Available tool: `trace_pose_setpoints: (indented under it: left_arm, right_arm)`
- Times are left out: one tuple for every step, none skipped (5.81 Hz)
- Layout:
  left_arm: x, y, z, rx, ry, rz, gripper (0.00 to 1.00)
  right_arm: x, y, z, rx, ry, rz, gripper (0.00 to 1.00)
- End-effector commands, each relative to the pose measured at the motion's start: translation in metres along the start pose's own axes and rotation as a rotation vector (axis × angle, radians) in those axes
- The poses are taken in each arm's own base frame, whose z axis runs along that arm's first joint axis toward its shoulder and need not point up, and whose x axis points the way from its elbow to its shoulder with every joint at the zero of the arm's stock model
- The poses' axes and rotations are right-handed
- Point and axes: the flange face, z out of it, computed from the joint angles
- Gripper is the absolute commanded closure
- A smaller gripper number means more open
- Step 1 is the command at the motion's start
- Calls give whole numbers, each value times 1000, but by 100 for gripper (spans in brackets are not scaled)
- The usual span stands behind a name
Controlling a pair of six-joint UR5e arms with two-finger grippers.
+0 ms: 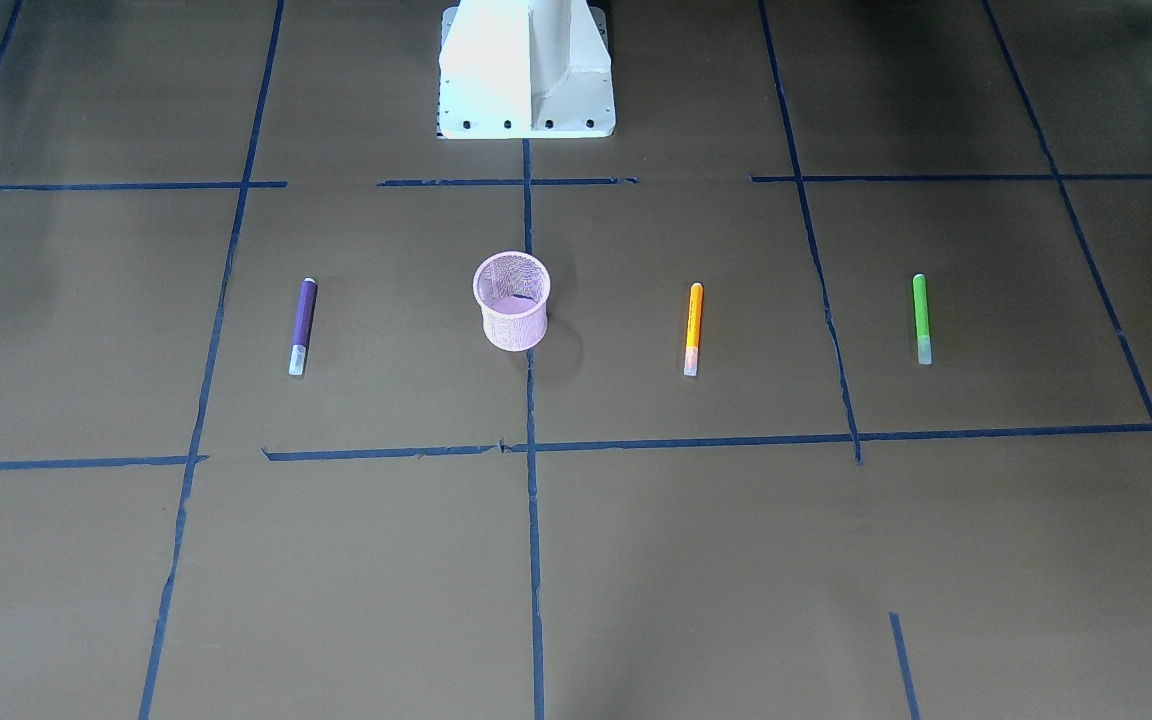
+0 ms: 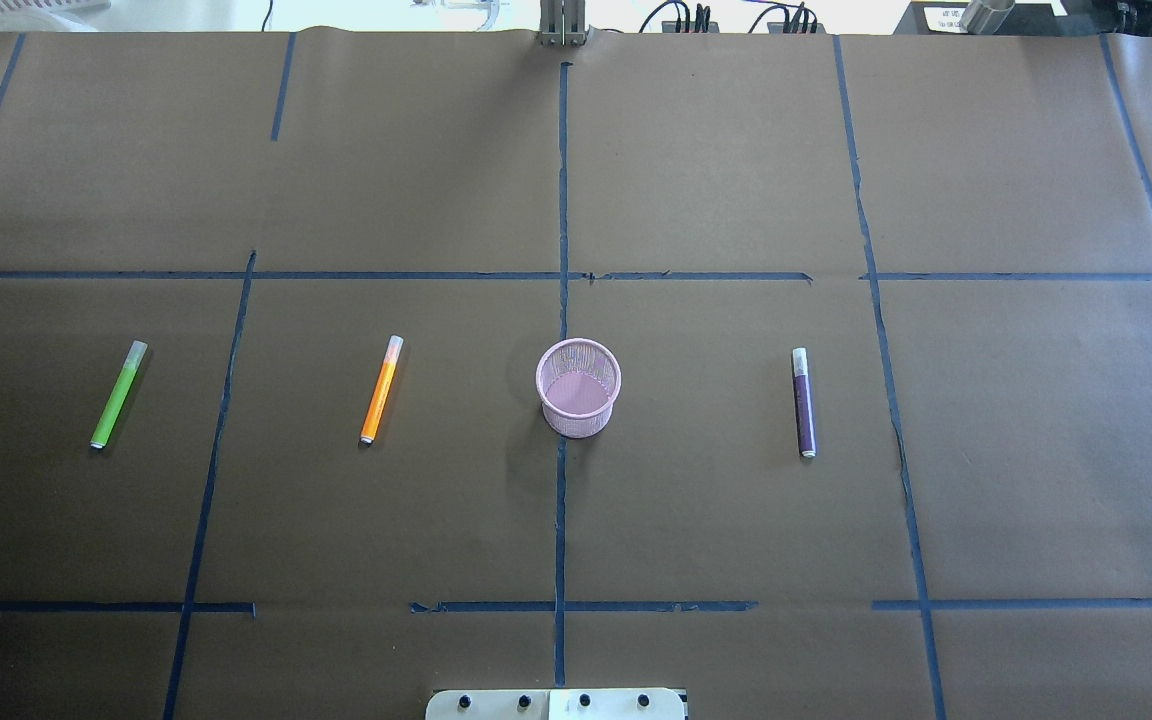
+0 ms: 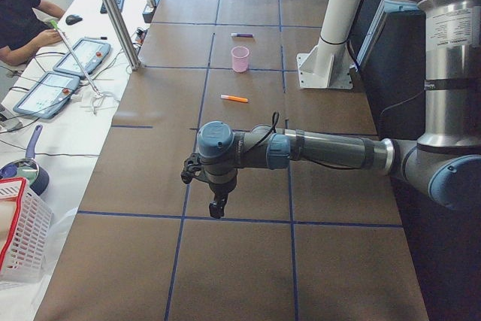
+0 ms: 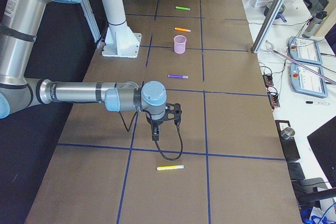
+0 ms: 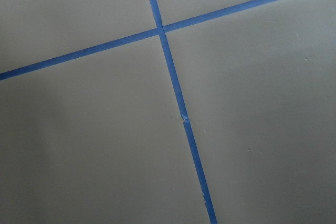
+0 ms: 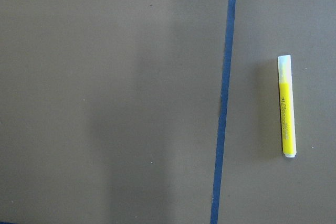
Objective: Collect pens into pen holder
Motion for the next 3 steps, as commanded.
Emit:
trace_pose_setpoints:
  left_arm:
    - [0,1,2,-4,15,-8,0]
    - [-1,1,3,-1,14,-4,0]
    - [3,4,-1,8,12,13,0]
  right_arm:
    - [-2,-2,-1,24,-7,-30,0]
    - [-3,-3,0,22,-6,-34,0]
    - [-9,-6,4,18,-6,-67,0]
